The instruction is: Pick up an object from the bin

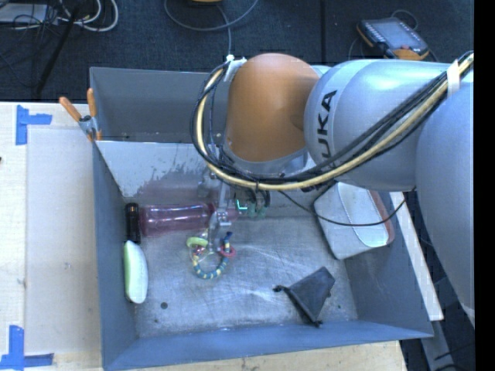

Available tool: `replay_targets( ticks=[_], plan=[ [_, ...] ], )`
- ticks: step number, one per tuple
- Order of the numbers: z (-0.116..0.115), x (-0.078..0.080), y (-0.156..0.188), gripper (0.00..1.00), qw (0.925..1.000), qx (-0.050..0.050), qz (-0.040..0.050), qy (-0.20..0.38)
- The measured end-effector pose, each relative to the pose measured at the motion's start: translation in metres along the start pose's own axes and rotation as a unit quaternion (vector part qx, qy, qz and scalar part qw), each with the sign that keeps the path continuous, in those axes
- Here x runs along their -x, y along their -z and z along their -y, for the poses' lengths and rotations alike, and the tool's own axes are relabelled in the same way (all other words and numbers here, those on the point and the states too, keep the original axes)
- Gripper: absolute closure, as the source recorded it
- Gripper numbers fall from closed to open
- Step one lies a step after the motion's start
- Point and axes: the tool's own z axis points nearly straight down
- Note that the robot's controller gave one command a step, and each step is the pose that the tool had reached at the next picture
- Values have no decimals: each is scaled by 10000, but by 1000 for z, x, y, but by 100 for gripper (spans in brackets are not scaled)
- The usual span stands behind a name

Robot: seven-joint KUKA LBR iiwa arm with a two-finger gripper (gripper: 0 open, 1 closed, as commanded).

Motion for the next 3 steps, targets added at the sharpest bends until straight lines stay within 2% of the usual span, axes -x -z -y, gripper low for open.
replay_targets(
  ticks=[1, 2, 3],
  plan=[
    [1, 2, 5, 0, 10000, 6, 42, -18],
    [-21, 16, -69, 0, 10000, 11, 64, -19],
    [-22, 16, -113, 0, 10000, 0, 19, -56]
  ],
)
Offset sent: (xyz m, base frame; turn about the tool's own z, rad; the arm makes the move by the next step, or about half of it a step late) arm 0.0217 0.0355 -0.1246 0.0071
